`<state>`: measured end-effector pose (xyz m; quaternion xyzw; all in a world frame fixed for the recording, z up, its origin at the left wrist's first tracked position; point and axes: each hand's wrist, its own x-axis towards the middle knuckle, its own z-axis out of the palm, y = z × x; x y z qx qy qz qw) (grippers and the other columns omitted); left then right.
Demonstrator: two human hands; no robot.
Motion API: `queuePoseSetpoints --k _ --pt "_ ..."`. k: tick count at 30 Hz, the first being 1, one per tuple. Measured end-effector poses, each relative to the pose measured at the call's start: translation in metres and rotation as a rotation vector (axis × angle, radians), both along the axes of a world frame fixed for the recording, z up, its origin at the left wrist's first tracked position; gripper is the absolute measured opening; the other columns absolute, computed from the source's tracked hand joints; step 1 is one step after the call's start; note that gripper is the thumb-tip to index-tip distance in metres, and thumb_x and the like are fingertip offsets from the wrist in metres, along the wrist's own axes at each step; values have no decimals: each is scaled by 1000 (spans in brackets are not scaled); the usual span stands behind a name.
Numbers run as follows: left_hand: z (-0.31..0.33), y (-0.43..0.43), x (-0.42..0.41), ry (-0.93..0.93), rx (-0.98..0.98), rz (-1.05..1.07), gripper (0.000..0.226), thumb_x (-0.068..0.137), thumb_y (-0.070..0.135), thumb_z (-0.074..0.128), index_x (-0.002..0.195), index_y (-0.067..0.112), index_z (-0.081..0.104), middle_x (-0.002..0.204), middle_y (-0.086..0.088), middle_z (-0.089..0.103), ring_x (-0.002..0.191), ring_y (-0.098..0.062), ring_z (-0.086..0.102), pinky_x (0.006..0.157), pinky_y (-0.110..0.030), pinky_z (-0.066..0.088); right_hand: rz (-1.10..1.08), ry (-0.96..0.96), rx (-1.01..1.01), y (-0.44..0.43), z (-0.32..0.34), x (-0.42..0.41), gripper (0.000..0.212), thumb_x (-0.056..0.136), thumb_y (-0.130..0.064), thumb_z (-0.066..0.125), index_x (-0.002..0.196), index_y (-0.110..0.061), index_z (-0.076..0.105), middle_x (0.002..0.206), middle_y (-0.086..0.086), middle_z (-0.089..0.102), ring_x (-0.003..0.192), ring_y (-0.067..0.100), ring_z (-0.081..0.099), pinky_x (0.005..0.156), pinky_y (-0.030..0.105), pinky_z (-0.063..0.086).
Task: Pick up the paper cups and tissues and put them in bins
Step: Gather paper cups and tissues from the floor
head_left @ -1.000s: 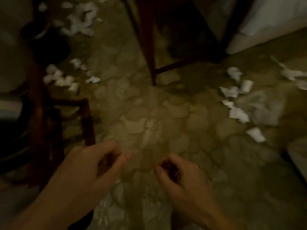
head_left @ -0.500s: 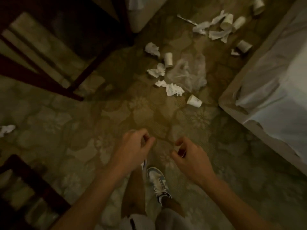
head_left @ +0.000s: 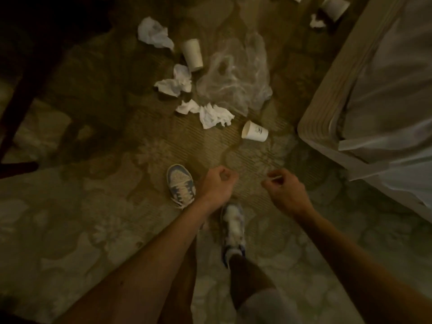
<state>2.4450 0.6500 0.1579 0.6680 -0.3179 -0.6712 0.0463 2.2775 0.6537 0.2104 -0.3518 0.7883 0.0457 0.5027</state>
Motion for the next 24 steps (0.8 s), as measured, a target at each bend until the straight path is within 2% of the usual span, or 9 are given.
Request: queuePoseSetpoints --k 3,8,10,12,15,18,19,21,24 --pt "-49 -17 -19 72 78 -33 12 95 30 59 95 18 63 85 0 64 78 -15 60 62 -25 44 -14 23 22 -22 -44 -9 35 96 -26 58 129 -17 52 116 4 60 84 10 60 70 28 52" --pt "-144 -38 -57 46 118 -99 7 95 28 56 93 23 59 93 -7 65 92 -29 64 85 -43 56 50 54 5 -56 -134 -30 44 96 -16 55 138 -20 44 136 4 52 99 12 56 76 28 51" --pt "-175 -49 -70 57 146 -26 5 95 27 55 98 27 58 101 -12 67 94 -34 65 85 -48 57 83 70 8 -68 -171 -39 51 94 -12 56 142 -23 40 143 5 47 110 15 54 82 32 51" --pt "-201 -55 -84 86 188 7 12 95 26 55 104 35 55 104 -13 67 92 -33 67 73 -43 59 147 115 5 -79 -203 -48 60 93 -10 57 147 -26 34 149 7 41 121 22 52 92 42 53" --pt "-233 -65 -101 113 216 37 41 95 25 55 132 39 45 107 -8 65 84 -24 67 60 -31 53 198 105 -12 -90 -245 -61 72 90 -5 60 151 -25 27 152 9 35 133 27 43 106 47 43" --pt "-260 -77 -111 140 199 40 52 96 26 53 142 40 34 115 -3 61 89 -24 68 68 -35 58 308 136 -55 -102 -274 -70 75 86 -6 67 149 -17 29 149 9 38 135 26 39 111 44 36" --pt "-265 -81 -113 147 202 39 51 96 26 53 143 38 36 118 -2 60 94 -25 67 74 -37 57 341 144 -66 -106 -280 -71 75 84 -8 70 148 -15 32 147 9 41 133 26 41 109 43 38" --pt "-274 -88 -116 154 186 25 36 97 29 54 132 33 49 115 -2 63 97 -27 66 74 -35 53 361 122 -78 -110 -287 -71 73 83 -15 74 146 -14 36 143 10 45 130 27 44 106 44 39" --pt "-282 -94 -114 95 149 47 8 95 32 58 91 29 64 104 -10 69 93 -32 67 70 -36 52 401 67 -108 -114 -294 -65 74 82 -30 76 143 -14 38 141 9 47 127 29 45 106 48 38"
